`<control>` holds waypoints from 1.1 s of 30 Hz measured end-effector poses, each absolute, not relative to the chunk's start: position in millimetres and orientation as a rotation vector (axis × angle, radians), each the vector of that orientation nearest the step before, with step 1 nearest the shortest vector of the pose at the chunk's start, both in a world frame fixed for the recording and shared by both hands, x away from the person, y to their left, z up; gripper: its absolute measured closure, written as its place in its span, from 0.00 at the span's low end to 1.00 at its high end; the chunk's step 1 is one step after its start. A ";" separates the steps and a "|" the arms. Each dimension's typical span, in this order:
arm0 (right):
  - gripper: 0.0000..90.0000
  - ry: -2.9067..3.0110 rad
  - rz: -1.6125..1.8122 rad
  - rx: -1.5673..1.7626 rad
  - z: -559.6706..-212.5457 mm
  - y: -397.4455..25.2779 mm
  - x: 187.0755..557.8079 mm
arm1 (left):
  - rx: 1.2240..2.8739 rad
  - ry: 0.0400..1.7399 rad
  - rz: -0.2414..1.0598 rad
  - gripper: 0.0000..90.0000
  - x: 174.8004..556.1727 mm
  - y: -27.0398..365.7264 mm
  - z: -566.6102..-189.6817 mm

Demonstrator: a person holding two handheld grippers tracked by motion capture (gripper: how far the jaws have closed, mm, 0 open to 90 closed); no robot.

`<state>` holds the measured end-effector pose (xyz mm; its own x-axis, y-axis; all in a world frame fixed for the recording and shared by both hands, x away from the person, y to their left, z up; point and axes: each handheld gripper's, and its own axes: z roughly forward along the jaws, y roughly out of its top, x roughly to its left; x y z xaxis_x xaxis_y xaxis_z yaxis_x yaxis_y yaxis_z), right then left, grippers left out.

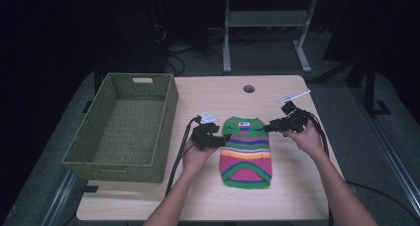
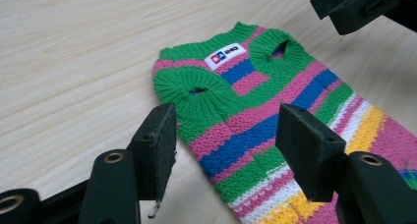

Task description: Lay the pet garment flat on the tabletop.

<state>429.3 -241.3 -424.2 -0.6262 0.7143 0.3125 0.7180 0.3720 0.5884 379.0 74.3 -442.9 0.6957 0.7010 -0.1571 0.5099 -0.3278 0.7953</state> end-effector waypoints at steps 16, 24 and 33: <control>0.47 -2.494 -1.188 -1.342 -425.2 -269.7 416.7 | 1.959 0.934 0.186 0.37 374.5 83.1 -441.9; 0.44 -2.462 -1.236 -1.327 -422.7 -282.6 409.1 | 1.967 0.931 0.164 0.30 371.1 83.9 -437.7; 0.41 -2.456 -1.263 -1.327 -420.8 -294.5 399.9 | 1.963 0.917 0.169 0.29 363.9 86.9 -435.7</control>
